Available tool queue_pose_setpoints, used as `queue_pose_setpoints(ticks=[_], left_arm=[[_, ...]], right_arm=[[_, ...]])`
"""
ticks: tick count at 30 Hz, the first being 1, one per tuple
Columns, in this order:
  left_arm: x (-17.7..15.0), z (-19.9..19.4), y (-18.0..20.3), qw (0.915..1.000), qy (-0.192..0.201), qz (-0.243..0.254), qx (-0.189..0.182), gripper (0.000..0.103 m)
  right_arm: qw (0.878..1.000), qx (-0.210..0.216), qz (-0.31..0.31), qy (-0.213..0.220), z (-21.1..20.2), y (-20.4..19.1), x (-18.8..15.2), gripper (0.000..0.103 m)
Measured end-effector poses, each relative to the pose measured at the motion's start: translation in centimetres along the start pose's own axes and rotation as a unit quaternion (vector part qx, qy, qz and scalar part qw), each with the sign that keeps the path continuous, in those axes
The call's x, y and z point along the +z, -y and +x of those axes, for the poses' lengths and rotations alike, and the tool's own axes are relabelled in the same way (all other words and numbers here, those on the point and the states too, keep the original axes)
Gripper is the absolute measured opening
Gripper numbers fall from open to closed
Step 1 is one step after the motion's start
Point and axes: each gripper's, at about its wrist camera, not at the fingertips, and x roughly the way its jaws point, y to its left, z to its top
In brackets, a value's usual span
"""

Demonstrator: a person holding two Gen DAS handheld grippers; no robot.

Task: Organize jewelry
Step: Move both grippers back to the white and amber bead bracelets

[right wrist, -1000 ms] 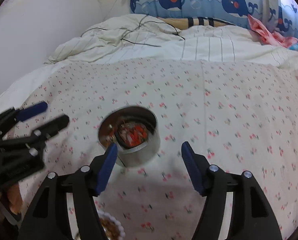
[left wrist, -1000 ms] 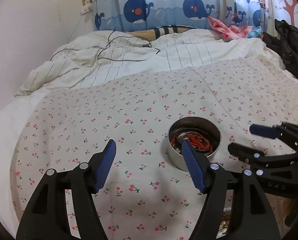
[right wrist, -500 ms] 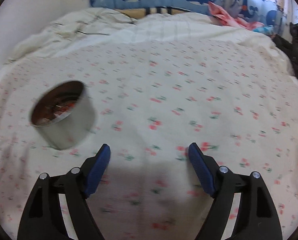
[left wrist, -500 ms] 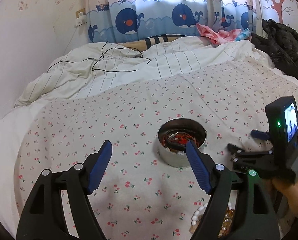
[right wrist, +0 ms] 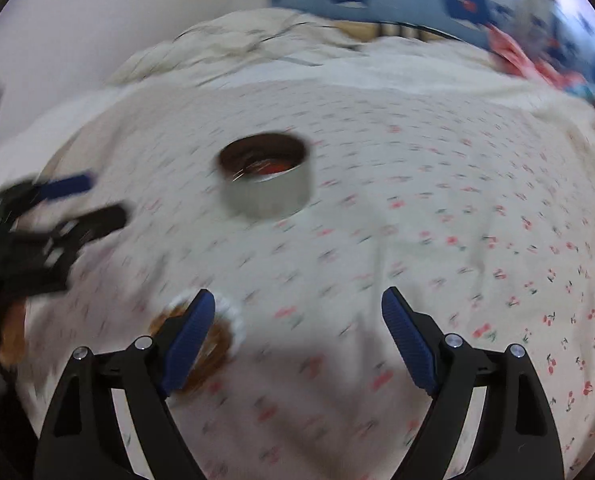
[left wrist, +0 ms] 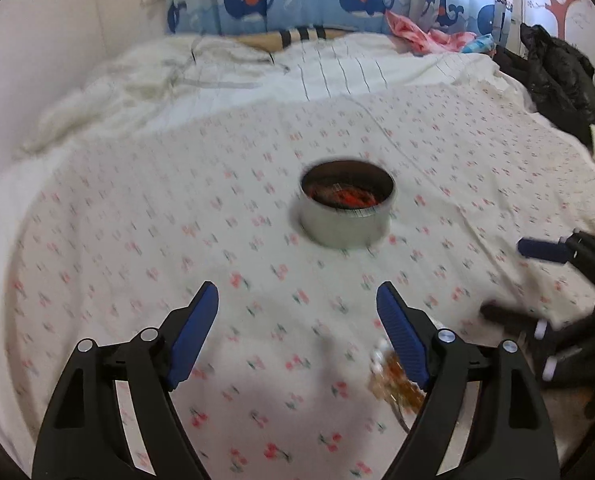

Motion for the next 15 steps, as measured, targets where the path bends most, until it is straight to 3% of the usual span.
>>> queue_pose_setpoints(ticks=[3, 7, 10, 12, 15], left_arm=[[-1.0, 0.6, -0.5, 0.9994, -0.028, -0.013, -0.013, 0.078], [-1.6, 1.2, -1.6, 0.9988, -0.046, -0.016, 0.011, 0.078], [-1.8, 1.4, -3.1, 0.9972, -0.057, -0.048, -0.007, 0.078], [-1.9, 1.3, -3.4, 0.9969, -0.057, -0.052, -0.01, 0.079], [-1.9, 1.1, -3.1, 0.9976, -0.055, -0.04, -0.004, 0.082]], right_arm=[[0.999, 0.001, -0.041, -0.005, -0.3, -2.1, -0.9, 0.081], [0.997, 0.019, -0.065, -0.025, -0.1, -3.8, -2.2, 0.063], [0.998, 0.023, -0.035, -0.052, 0.9, -3.7, -3.0, 0.056], [0.997, 0.04, -0.006, -0.059, 1.5, -2.9, -3.2, 0.047], [0.997, 0.054, 0.015, -0.053, 1.8, -2.9, -3.0, 0.042]])
